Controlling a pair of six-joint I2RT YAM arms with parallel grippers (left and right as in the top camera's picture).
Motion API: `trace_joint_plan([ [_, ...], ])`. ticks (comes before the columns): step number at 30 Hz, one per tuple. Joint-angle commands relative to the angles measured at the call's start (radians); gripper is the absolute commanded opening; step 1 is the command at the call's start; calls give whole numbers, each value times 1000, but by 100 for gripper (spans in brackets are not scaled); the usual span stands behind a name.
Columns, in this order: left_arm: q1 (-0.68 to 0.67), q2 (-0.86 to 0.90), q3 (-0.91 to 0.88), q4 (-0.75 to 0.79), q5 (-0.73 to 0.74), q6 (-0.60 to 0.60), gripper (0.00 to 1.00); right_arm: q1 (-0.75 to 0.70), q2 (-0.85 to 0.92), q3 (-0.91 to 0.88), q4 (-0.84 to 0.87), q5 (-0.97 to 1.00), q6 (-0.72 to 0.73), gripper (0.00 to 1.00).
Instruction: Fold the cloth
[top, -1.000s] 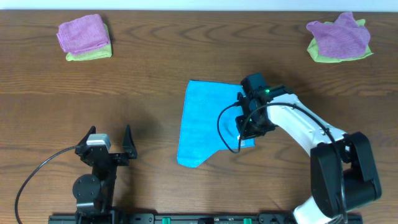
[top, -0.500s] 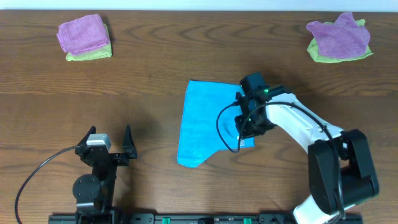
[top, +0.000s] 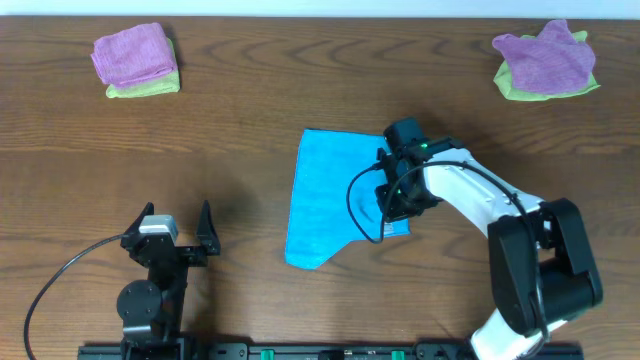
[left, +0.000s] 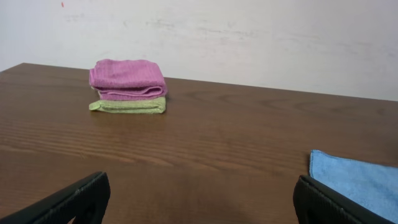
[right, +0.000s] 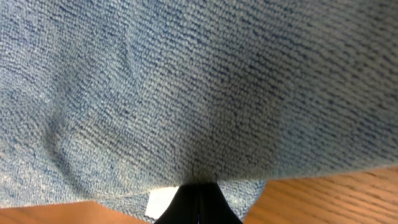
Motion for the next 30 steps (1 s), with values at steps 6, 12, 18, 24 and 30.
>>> trace_joint_plan([
  [6,-4,-6,-34,-17,-3,11,96,1,51,-29,-23,3,-12,2],
  [12,-4,-6,-34,-17,-3,11,95,1,51,-34,-108,22,11,2],
  [18,-4,-6,-34,-17,-3,11,96,1,51,-37,-154,37,37,2],
  [24,-4,-6,-34,-17,-3,11,95,1,51,-37,-135,37,37,2],
  [30,-4,-6,-34,-17,-3,11,96,1,51,-37,-180,53,38,2],
])
